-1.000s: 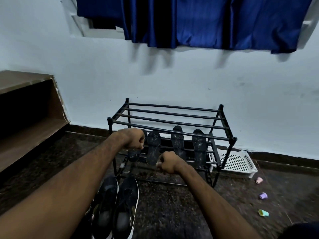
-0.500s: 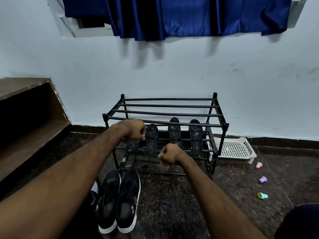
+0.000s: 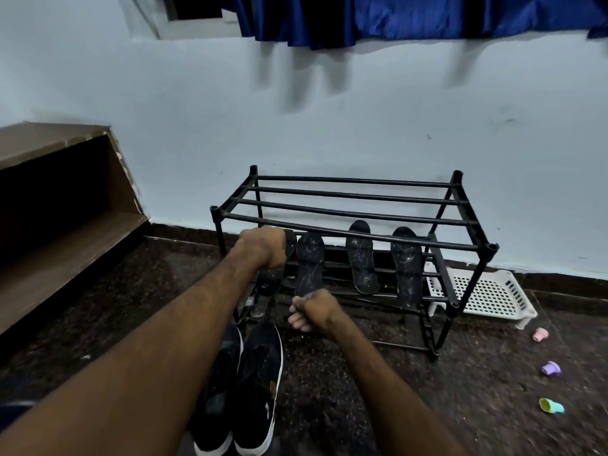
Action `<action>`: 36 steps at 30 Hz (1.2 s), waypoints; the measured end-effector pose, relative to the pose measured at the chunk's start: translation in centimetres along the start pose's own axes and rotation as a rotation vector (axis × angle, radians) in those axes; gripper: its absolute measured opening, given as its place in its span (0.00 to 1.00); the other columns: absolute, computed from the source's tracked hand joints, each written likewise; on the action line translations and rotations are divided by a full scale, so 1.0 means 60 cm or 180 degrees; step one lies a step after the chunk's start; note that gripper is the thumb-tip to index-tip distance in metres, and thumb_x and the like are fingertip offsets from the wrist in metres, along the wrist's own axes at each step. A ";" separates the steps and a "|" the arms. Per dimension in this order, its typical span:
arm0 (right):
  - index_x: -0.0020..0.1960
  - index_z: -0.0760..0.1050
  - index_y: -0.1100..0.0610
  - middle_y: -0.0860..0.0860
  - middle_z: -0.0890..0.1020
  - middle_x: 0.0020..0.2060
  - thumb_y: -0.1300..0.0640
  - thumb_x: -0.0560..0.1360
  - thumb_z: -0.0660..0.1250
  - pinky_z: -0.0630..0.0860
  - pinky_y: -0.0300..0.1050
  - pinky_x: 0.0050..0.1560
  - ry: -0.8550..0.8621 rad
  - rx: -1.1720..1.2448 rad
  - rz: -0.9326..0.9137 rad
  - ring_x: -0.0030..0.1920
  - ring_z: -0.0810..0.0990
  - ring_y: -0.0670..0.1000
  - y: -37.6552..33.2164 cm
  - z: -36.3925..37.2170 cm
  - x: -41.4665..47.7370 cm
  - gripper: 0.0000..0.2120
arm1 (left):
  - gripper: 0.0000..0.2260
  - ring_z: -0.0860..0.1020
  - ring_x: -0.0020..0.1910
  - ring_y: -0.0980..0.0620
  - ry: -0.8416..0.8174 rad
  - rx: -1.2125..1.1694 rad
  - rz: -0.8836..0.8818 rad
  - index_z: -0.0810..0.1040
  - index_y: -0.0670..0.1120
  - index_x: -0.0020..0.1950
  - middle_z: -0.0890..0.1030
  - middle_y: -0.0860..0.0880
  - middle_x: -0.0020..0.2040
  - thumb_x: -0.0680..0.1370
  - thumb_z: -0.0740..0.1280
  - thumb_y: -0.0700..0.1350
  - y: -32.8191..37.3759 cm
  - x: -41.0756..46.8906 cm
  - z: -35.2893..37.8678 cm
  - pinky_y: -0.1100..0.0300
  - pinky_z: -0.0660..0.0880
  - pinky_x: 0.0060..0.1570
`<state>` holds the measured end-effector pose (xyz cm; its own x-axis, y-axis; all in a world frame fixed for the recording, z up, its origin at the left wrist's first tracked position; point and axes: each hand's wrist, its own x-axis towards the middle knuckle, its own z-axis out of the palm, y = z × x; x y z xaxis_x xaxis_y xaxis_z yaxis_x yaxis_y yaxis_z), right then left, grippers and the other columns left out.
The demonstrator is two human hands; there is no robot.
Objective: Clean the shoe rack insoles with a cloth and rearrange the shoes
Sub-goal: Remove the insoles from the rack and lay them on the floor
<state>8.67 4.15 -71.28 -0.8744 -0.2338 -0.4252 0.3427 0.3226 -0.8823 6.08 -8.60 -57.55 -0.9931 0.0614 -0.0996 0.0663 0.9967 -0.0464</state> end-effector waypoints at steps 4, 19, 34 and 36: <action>0.43 0.73 0.59 0.55 0.82 0.33 0.50 0.84 0.57 0.73 0.36 0.22 0.0037 0.0416 0.0300 0.23 0.77 0.45 0.011 0.038 0.046 0.16 | 0.13 0.80 0.56 0.44 -0.0073 -0.0439 -0.0361 0.80 0.47 0.55 0.82 0.45 0.56 0.76 0.66 0.53 -0.028 0.057 0.036 0.50 0.77 0.57; 0.58 0.68 0.59 0.58 0.83 0.43 0.48 0.84 0.54 0.78 0.38 0.27 0.0151 0.1694 0.0518 0.28 0.82 0.47 0.028 0.099 0.133 0.14 | 0.14 0.79 0.58 0.40 0.0037 -0.1301 -0.1545 0.78 0.43 0.58 0.79 0.40 0.61 0.80 0.60 0.49 -0.118 0.081 0.212 0.52 0.77 0.56; 0.45 0.73 0.61 0.55 0.82 0.34 0.60 0.82 0.62 0.76 0.35 0.25 0.0812 0.1399 0.0230 0.22 0.77 0.43 0.021 0.120 0.169 0.07 | 0.11 0.80 0.51 0.37 -0.0109 -0.2306 -0.1774 0.80 0.39 0.51 0.83 0.38 0.51 0.77 0.61 0.43 -0.134 0.082 0.300 0.50 0.77 0.50; 0.50 0.73 0.62 0.55 0.82 0.34 0.61 0.81 0.62 0.77 0.35 0.25 0.0781 0.1364 0.0214 0.23 0.78 0.43 0.026 0.122 0.160 0.04 | 0.11 0.81 0.50 0.35 -0.0118 -0.2789 -0.1915 0.80 0.37 0.53 0.82 0.35 0.51 0.77 0.62 0.41 -0.133 0.084 0.305 0.47 0.80 0.45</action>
<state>3.31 -4.32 -78.20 -0.8829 0.0141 -0.4693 0.4665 -0.0884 -0.8801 2.28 -17.19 -75.87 -0.8349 -0.4410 -0.3294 -0.5419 0.5536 0.6323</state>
